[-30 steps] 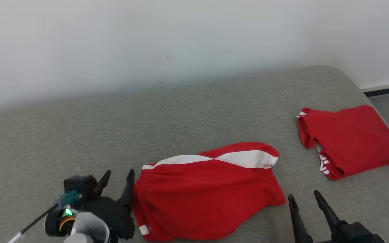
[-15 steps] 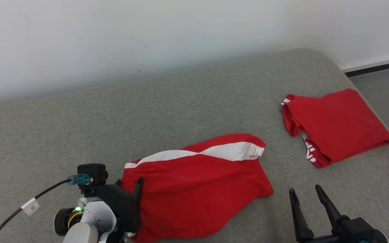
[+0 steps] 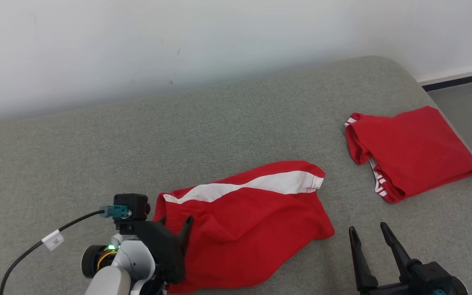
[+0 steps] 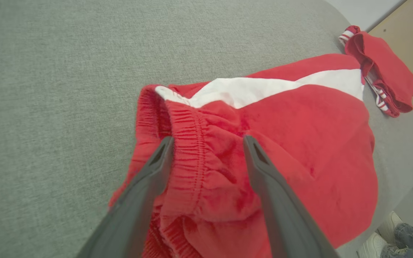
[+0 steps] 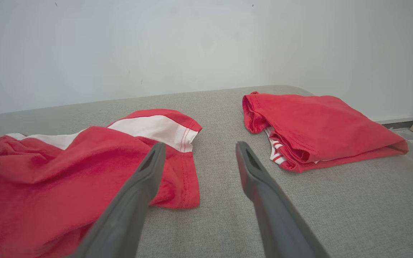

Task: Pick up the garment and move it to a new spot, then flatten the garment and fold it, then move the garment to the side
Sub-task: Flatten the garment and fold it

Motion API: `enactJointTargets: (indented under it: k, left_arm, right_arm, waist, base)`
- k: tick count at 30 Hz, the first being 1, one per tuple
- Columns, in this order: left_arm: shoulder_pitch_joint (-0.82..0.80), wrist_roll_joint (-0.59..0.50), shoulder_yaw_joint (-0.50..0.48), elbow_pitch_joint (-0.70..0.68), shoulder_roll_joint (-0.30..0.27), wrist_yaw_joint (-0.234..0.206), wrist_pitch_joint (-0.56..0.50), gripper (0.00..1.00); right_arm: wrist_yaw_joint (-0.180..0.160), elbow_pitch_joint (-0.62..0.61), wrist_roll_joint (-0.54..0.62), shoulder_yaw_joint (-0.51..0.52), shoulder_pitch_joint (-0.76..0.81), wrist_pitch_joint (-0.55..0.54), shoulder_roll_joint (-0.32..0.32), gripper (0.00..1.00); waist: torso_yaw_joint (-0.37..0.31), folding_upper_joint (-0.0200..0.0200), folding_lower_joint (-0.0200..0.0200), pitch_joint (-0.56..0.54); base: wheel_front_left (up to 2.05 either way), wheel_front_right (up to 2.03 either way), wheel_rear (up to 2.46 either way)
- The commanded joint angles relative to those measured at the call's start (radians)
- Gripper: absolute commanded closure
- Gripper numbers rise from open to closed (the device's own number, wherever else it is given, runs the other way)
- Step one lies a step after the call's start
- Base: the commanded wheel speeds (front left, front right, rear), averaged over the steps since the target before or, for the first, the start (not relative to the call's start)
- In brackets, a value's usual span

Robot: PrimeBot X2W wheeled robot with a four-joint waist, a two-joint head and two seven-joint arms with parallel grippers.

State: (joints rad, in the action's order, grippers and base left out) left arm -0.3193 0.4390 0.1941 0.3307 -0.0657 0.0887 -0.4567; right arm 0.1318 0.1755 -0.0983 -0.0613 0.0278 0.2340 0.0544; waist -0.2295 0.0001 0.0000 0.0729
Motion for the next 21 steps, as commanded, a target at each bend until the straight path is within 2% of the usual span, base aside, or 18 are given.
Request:
enactJointTargets:
  k: [1, 9, 10, 12, 13, 21]
  left_arm:
    - [-0.01, 0.019, 0.008, -0.004, 0.002, 0.007, -0.011, 0.0]
    - [0.0, 0.043, 0.021, -0.008, 0.006, -0.002, -0.036, 0.0]
    - [0.004, 0.044, 0.021, -0.006, 0.005, -0.007, -0.04, 0.38]
    - [0.011, 0.045, 0.021, -0.006, 0.0, -0.012, -0.044, 0.75]
    - [0.014, 0.046, 0.02, -0.006, -0.001, -0.015, -0.044, 1.0]
    - [0.06, 0.074, 0.007, -0.05, -0.013, -0.002, -0.004, 1.0]
  right_arm:
    - [-0.002, 0.003, -0.006, -0.003, -0.008, 0.004, -0.002, 0.0]
    - [-0.003, 0.01, -0.012, -0.003, -0.014, 0.007, -0.003, 0.0]
    - [-0.002, 0.011, -0.013, -0.002, -0.014, 0.008, -0.004, 0.0]
    - [-0.002, 0.012, -0.012, 0.001, -0.013, 0.009, -0.004, 0.0]
    - [-0.002, 0.013, -0.013, 0.002, -0.013, 0.009, -0.004, 0.0]
    - [-0.002, 0.016, -0.016, 0.004, -0.013, 0.013, -0.004, 0.0]
  waist:
    - [0.0, -0.0001, 0.0, 0.001]
    - [-0.004, -0.0001, 0.0, 0.006]
    - [-0.003, -0.0001, 0.0, 0.007]
    - [-0.001, -0.0001, 0.0, 0.007]
    - [0.001, -0.0001, 0.0, 0.007]
    - [0.029, -0.0001, 0.0, -0.001]
  base:
    - [0.0, 0.0, 0.0]
    - [0.0, 0.0, 0.0]
    - [0.0, 0.0, 0.0]
    - [0.0, 0.0, 0.0]
    - [0.0, 0.0, 0.0]
    - [0.0, 0.0, 0.0]
